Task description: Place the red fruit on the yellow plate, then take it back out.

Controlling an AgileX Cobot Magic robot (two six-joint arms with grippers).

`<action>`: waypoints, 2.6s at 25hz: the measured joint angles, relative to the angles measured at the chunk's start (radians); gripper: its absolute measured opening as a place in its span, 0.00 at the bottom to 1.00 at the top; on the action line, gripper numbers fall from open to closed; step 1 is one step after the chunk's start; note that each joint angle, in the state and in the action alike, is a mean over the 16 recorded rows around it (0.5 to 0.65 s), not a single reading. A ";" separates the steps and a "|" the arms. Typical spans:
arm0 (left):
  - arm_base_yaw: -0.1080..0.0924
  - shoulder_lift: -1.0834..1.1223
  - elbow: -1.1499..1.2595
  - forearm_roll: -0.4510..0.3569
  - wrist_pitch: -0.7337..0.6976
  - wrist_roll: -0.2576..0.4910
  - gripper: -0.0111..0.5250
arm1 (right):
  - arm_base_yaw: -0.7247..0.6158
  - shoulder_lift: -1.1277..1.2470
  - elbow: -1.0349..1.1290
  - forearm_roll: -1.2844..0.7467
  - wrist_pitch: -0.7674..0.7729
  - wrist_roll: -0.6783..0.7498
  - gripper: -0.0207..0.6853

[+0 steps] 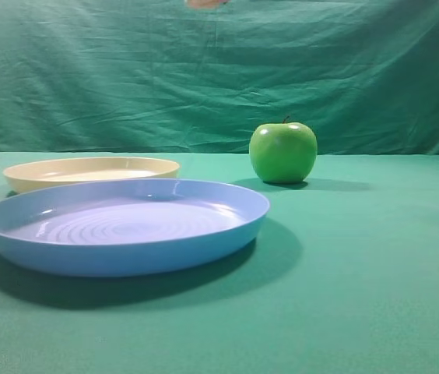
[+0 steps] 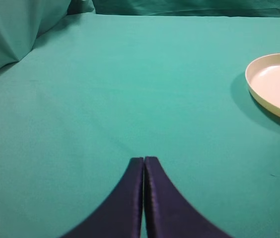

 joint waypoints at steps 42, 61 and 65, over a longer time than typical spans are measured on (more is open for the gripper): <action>0.000 0.000 0.000 0.000 0.000 0.000 0.02 | -0.251 -0.383 0.959 -0.021 -0.454 -0.013 0.88; 0.000 0.000 0.000 0.000 0.000 0.000 0.02 | -0.251 -0.818 0.735 0.022 -0.093 -0.019 0.05; 0.000 0.000 0.000 0.000 0.000 0.000 0.02 | -0.251 -0.941 0.748 0.022 -0.094 -0.035 0.03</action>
